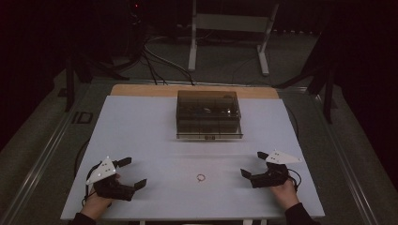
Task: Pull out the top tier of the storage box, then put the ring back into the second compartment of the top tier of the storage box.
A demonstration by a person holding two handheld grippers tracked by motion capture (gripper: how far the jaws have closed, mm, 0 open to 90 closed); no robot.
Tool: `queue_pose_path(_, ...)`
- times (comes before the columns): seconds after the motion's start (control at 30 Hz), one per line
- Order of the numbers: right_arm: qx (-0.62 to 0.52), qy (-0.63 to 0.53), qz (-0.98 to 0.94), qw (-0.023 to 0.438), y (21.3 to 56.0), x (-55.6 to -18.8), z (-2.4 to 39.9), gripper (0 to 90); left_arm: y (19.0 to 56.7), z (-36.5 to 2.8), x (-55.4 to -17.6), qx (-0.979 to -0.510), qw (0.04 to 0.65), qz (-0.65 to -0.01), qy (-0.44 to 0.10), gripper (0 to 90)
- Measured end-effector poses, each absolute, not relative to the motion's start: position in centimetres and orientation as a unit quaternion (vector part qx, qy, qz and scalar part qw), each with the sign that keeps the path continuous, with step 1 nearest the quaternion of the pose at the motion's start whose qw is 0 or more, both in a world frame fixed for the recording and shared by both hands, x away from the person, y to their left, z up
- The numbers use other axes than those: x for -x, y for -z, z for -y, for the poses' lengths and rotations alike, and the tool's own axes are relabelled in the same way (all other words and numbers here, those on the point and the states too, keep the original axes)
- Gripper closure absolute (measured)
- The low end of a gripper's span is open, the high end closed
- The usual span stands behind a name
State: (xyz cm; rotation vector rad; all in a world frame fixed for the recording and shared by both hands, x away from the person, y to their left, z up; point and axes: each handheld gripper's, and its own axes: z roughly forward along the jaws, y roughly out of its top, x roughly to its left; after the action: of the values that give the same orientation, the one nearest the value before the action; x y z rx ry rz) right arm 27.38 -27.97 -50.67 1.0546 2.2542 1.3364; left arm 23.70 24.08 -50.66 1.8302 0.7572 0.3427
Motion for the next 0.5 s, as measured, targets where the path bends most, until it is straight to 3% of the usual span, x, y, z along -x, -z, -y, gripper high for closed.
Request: queue_pose_path(0.5, -0.369, -0.475, -0.783, 0.159, 50.12, -27.38, 28.13, 0.0, 50.66, -24.09, -23.68, -0.767, 0.538, -0.318, -0.143, 0.0)
